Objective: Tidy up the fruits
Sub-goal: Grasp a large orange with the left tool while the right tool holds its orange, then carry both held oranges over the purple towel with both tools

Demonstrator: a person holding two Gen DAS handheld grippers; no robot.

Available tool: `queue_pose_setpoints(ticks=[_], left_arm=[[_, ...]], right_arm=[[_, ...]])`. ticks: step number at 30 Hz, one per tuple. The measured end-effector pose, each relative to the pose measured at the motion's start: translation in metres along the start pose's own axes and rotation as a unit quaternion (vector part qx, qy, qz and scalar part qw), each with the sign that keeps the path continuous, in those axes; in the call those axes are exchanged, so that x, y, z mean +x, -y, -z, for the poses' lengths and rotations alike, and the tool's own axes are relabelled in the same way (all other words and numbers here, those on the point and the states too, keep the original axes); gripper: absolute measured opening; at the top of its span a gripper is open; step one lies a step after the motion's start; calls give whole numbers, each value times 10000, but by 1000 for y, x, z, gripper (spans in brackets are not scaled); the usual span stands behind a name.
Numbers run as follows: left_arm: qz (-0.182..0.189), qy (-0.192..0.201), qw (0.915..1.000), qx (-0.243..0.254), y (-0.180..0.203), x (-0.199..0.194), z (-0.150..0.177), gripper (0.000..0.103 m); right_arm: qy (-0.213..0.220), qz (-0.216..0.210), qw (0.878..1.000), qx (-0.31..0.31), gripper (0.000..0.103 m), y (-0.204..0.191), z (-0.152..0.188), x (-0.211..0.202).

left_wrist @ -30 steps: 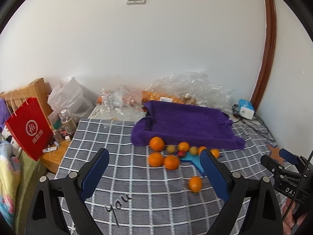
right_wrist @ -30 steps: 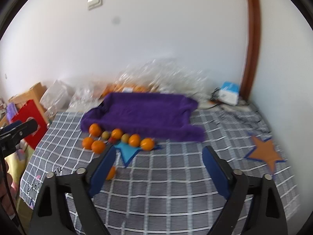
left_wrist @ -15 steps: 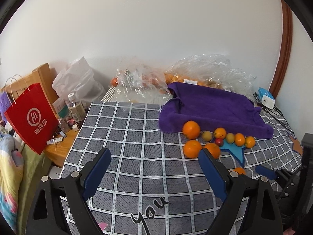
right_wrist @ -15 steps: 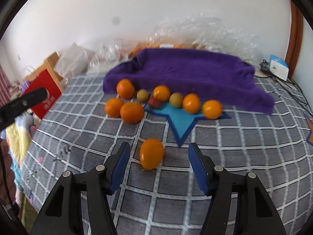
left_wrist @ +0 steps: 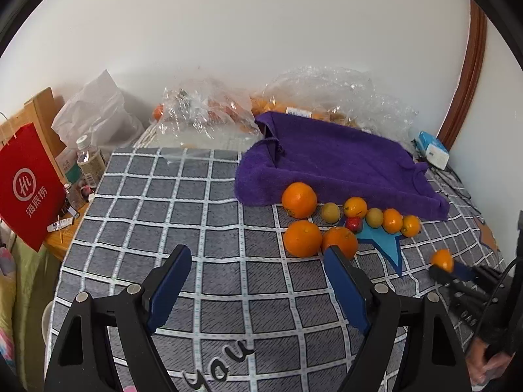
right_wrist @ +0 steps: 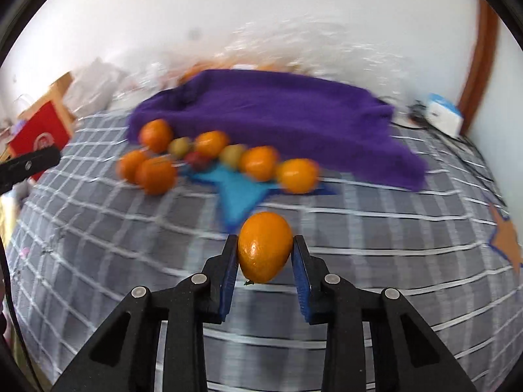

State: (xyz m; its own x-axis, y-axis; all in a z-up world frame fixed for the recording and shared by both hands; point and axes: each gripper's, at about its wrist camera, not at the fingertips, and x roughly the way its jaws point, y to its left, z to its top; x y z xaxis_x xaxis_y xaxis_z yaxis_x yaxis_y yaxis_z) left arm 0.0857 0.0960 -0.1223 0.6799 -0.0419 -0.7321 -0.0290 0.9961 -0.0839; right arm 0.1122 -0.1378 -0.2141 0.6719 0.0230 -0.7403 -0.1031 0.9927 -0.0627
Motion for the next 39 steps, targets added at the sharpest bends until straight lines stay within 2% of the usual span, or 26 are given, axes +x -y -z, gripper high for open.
queue_pose_setpoints(ticks=[4,7,10,15,20,21,22,24,25,30,39], left_arm=[[-88,-197,9996,170,14,19,4,81],[-50,-323,9994,149,17,33,3,76],[-28,-404,9992,23,16,44,1,75],[169,-563,9983,30,22,62,0,75],[17,-674,9977,76,30,81,2,73],[29,-615,9981,60,30,81,1,73],[31,-568,9984,41,31,81,1,68],[94,-530,9985,34,33,82,0,52],[136,-515,9986,59,34,82,-1,37],[250,-562,9981,11,36,75,-5,37],[182,-333,9992,-98,31,33,-3,37]], right_arm=[[-64,123,9995,274,32,39,3,7],[-198,11,9984,529,32,58,4,19],[-170,-145,9980,587,33,62,4,23],[-51,-71,9990,440,33,58,4,25],[-53,-89,9994,339,33,58,3,25],[-55,-96,9994,330,32,58,3,25],[-55,-104,9994,320,32,58,3,24],[-73,-124,9994,309,32,58,3,23],[-84,-131,9993,329,32,59,3,23],[-113,-196,9987,455,32,65,1,17],[135,-157,9985,516,32,62,-5,-12]])
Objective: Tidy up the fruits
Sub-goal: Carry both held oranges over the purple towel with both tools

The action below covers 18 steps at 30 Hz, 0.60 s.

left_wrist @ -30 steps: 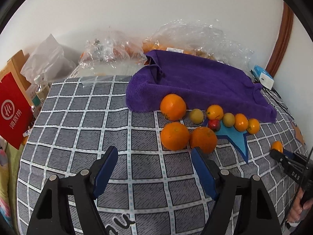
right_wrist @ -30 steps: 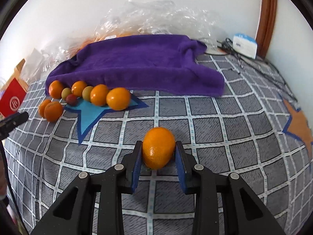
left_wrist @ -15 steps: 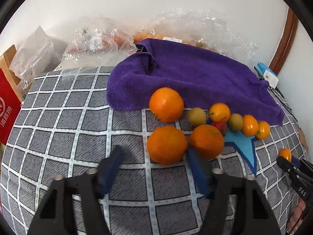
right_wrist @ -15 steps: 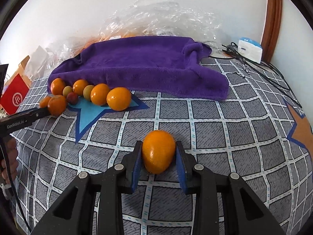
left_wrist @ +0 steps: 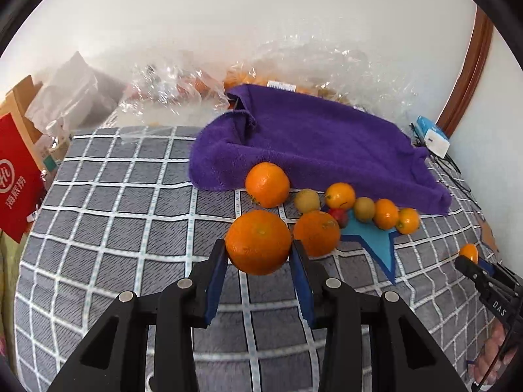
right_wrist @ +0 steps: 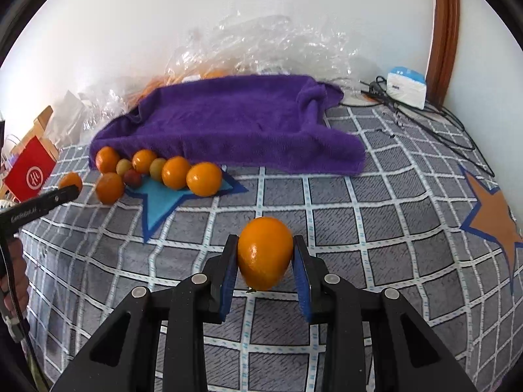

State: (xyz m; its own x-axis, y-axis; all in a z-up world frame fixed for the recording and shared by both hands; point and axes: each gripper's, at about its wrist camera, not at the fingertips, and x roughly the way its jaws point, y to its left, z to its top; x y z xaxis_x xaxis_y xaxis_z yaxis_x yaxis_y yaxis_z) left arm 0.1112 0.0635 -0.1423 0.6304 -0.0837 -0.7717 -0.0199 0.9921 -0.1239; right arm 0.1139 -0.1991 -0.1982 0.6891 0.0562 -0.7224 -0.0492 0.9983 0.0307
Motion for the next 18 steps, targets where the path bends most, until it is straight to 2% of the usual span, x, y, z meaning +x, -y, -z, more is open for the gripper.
queue_pose_setpoints(ticks=[10,18], left_arm=[[-27,280,9995,-126,0,-40,-2,37],[-206,453,9988,32,9,-49,-13,37]], right_arm=[[296,155,9994,6,32,-9,-24,-33],[533,157,9984,-92,32,-11,-44,-39]])
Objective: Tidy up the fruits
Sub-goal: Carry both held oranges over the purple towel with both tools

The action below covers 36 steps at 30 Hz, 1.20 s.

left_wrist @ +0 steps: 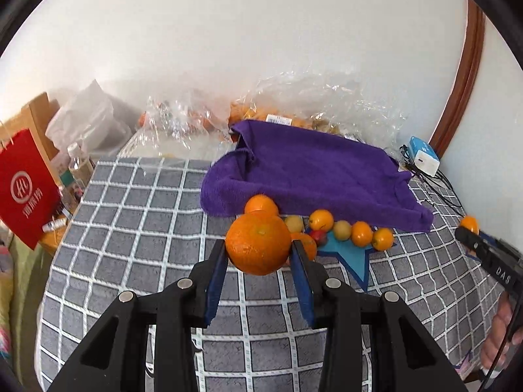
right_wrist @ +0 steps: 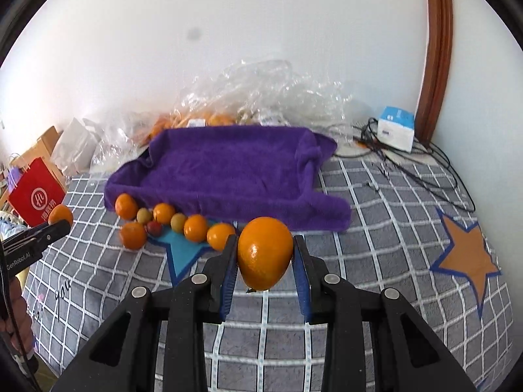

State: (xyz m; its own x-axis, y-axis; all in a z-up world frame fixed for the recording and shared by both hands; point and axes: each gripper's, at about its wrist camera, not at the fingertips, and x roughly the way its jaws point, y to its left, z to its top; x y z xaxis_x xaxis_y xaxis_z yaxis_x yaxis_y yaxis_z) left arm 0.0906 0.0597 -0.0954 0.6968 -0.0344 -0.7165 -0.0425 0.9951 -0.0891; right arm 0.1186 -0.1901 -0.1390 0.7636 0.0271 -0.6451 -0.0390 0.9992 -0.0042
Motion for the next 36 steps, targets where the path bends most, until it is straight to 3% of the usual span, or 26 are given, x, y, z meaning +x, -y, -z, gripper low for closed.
queue_pose_setpoints(ticks=[3,5,7,9,11,12,13,16,24,36], left_arm=[[-3,38,10000,-5,2,2,-6,37],[59,0,10000,-8,2,4,-7,37],[239,-30,9991,-339,-4,6,-11,37],[286,39,9994,-165,-1,11,-18,37],[80,90,9995,-284,0,17,-27,37],[228,46,9993,-293,2,23,-33,37],[293,0,9993,-216,6,26,-36,37],[90,75,9999,17,17,33,-48,37],[225,11,9997,85,33,52,-75,37],[202,-7,9998,88,38,96,-133,37]], right_arm=[[52,42,10000,-69,32,-1,-9,4],[35,-197,9998,13,32,3,-13,7],[53,-362,9991,205,32,11,-16,9],[52,-445,9986,265,32,19,-16,15],[43,-305,9985,448,32,27,-17,23],[-43,-326,9982,495,32,31,-18,29],[-211,-352,9984,390,32,32,-19,37],[-145,-23,9997,211,32,34,-23,41],[-128,-100,9997,157,32,33,-46,58],[-1,-51,10000,12,32,19,-111,100]])
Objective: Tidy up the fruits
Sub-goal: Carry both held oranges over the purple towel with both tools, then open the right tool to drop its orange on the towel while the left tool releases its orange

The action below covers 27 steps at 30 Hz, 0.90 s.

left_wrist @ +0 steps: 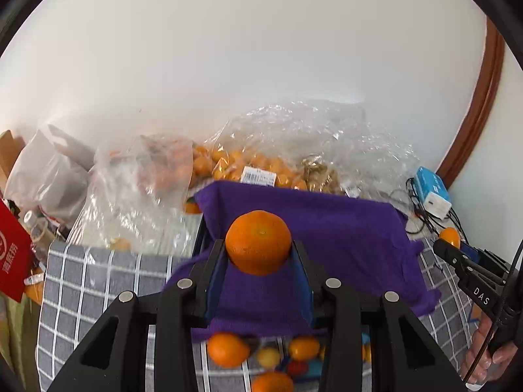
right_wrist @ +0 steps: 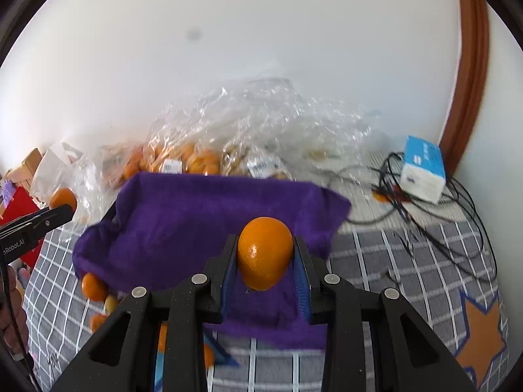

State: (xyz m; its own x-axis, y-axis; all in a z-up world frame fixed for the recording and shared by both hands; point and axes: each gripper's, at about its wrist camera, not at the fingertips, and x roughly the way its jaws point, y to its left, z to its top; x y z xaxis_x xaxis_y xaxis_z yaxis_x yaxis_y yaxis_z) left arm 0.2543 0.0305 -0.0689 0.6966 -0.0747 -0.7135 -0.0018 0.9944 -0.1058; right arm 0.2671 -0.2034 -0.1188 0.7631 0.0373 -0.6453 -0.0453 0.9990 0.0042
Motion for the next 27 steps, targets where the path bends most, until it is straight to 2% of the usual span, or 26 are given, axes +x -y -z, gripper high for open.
queue_pose_setpoints(ticks=[4,9,14,19,27], left_arm=[[9,-22,10000,-90,-1,16,-13,37],[11,-158,9998,-154,0,46,-21,37],[-14,-360,9992,-162,1,76,-16,37],[-80,-757,9971,-95,5,105,-5,37],[-153,-1010,9948,52,12,118,0,37]], right_arm=[[-7,3,10000,-67,32,-3,-19,18],[-118,-28,9998,-138,32,-5,-26,46],[-394,-48,9991,-130,32,-1,-14,79],[-656,60,9976,-216,32,5,0,99],[-960,62,9953,-91,32,11,11,117]])
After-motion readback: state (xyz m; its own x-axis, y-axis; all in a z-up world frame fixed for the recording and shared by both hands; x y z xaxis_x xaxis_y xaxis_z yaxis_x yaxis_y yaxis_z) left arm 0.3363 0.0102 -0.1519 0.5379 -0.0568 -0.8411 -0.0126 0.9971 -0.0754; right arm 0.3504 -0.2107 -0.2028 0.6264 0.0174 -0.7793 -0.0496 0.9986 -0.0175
